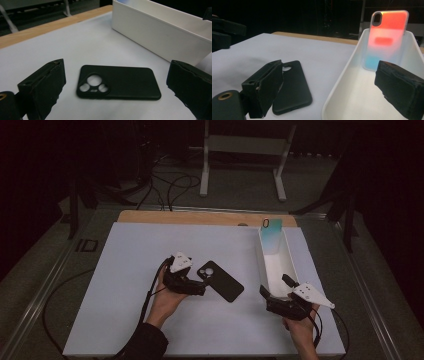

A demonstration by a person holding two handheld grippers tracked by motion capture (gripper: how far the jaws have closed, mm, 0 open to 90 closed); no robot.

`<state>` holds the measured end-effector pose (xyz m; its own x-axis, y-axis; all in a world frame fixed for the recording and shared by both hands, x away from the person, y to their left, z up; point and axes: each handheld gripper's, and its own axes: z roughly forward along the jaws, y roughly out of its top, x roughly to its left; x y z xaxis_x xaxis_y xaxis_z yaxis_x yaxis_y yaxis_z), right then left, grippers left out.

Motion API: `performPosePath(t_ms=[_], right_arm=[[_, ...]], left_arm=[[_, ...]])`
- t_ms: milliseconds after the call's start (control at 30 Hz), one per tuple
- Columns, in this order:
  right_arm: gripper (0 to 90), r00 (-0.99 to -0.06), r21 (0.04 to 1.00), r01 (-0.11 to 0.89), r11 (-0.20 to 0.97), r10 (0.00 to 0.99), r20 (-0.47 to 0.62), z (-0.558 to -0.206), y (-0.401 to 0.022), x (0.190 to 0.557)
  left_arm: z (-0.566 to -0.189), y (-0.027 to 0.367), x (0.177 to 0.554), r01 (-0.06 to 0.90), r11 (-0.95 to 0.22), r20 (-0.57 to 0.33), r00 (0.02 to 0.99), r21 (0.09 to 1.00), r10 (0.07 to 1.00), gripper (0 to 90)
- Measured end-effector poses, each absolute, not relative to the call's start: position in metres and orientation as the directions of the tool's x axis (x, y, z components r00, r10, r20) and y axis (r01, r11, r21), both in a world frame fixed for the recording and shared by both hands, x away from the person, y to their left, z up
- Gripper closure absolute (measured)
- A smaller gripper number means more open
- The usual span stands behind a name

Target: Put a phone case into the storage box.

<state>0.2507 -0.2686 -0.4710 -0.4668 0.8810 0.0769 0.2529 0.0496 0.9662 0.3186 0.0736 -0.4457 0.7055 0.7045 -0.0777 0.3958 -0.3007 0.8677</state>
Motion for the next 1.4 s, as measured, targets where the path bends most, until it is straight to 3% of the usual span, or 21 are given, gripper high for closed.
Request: performPosePath(t_ms=[367,400,533,567,700,833,1067,1167,1400], right_arm=[[8.1,-0.463,0.966,0.256,0.046,0.883,0.081,-0.471,-0.269,0.251],[8.2,-0.462,0.966,0.256,0.043,0.883,0.083,-0.472,-0.27,0.251],[8.1,-0.463,0.966,0.256,0.041,0.882,0.086,-0.472,-0.27,0.251],[8.1,-0.462,0.965,0.258,0.041,0.883,0.086,-0.472,-0.27,0.251],[8.1,-0.462,0.966,0.257,0.04,0.883,0.086,-0.472,-0.27,0.251],[8.2,-0.462,0.966,0.256,0.045,0.883,0.081,-0.473,-0.27,0.251],[8.1,-0.465,0.966,0.255,0.047,0.882,0.08,-0.472,-0.27,0.251],[8.1,-0.466,0.966,0.254,0.048,0.881,0.078,-0.472,-0.269,0.251],[8.2,-0.467,0.966,0.254,0.051,0.881,0.076,-0.472,-0.269,0.251]], left_arm=[[-0.45,0.035,0.332,0.394,-0.342,-0.065,0.73,0.853,0.68,10.0],[-0.451,0.032,0.334,0.397,-0.344,-0.069,0.733,0.851,0.677,16.6],[-0.456,0.024,0.338,0.405,-0.342,-0.078,0.733,0.848,0.675,26.1],[-0.458,0.019,0.34,0.411,-0.348,-0.084,0.739,0.843,0.668,33.9],[-0.463,0.012,0.344,0.42,-0.354,-0.101,0.751,0.836,0.652,41.9],[-0.469,0.006,0.35,0.442,-0.354,-0.137,0.762,0.824,0.633,57.6],[-0.479,-0.008,0.357,0.463,-0.37,-0.155,0.766,0.805,0.623,72.5],[-0.484,-0.014,0.36,0.475,-0.372,-0.16,0.76,0.797,0.629,84.0],[-0.497,-0.031,0.364,0.501,-0.413,-0.165,0.765,0.761,0.623,89.9]])
